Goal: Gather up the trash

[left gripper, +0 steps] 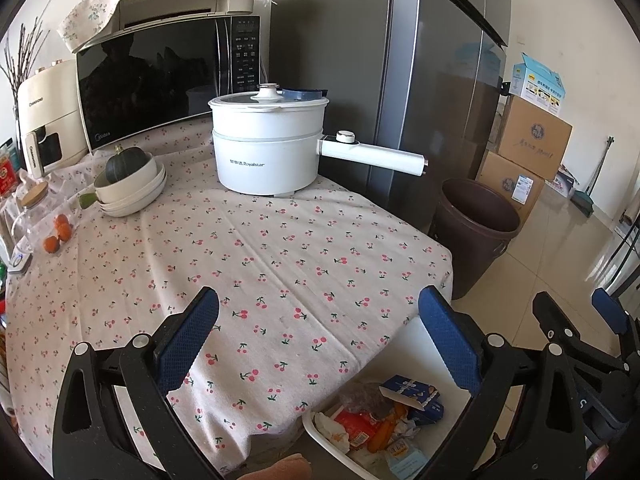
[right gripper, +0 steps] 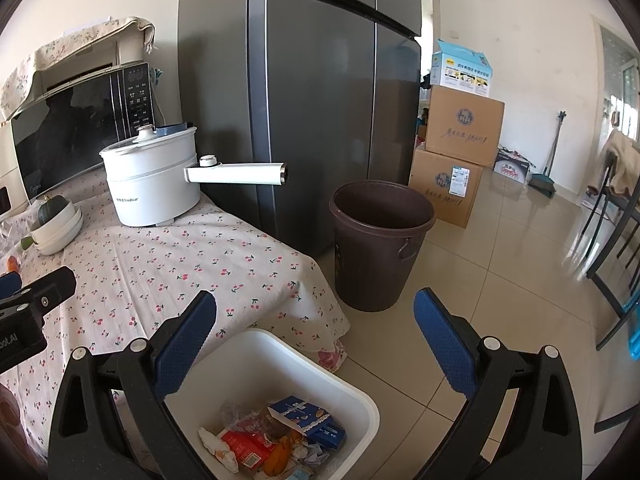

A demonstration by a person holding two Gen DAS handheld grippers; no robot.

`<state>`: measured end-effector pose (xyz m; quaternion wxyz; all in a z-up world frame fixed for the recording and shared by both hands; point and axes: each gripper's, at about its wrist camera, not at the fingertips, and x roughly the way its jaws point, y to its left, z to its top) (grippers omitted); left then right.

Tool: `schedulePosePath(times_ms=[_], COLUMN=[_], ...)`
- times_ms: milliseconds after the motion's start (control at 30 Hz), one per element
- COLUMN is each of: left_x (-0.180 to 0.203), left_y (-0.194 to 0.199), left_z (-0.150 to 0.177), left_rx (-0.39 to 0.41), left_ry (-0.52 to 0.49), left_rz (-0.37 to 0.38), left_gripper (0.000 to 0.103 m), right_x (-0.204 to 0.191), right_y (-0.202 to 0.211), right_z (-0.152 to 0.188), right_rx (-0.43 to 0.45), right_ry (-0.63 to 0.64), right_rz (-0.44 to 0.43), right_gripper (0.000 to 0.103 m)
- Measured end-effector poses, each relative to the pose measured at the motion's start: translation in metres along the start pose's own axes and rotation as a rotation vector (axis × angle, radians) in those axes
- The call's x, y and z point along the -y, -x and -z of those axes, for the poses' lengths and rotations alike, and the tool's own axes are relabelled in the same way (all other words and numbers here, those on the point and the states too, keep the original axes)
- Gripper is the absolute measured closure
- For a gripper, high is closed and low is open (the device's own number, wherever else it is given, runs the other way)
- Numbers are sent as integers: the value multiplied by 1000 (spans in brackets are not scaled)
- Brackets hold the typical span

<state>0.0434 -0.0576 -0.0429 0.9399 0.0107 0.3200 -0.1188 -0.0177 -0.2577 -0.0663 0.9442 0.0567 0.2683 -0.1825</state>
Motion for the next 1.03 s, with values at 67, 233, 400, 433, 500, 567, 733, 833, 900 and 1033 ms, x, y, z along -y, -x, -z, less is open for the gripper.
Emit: schedulePosePath(times_ms=[67,233,400,433,500,567,733,833,900,1033], left_x=[0,0,1,1,2,3,9,10,12,13], left_y=[0,-1,0,0,1,2,5,4,4,5], left_z=[0,0,0,1,1,3,3,2,1,2], left_rx=[1,-6,3,9,18,30,53,46,46,45], left_ry=[0,2,-2,-4,-10,-18,-47,-45,-51,-56], left_rz=[-2,1,7,13,23,33,51,45,20,-6], left_gripper=[7,7,11,13,24,30,35,16,7,7], right_x=[0,-1,-1,-1,-1,-1,-1,1,3,4], right_y=[0,-2,-2,-2,-2,-2,-1,1,3,4], right_z=[0,1,1,1,2,1,0,-1,-3,-3], right_rx=[-2,-11,-15,-15,-16,-16,-11,2,17,19], right_ry=[1,8,9,9,9,10,8,-4,-15,-15], right_rz=[-1,-5,-5,-6,-8,-9,-5,-2,2,5], right_gripper=[7,7,7,7,7,7,7,7,7,7])
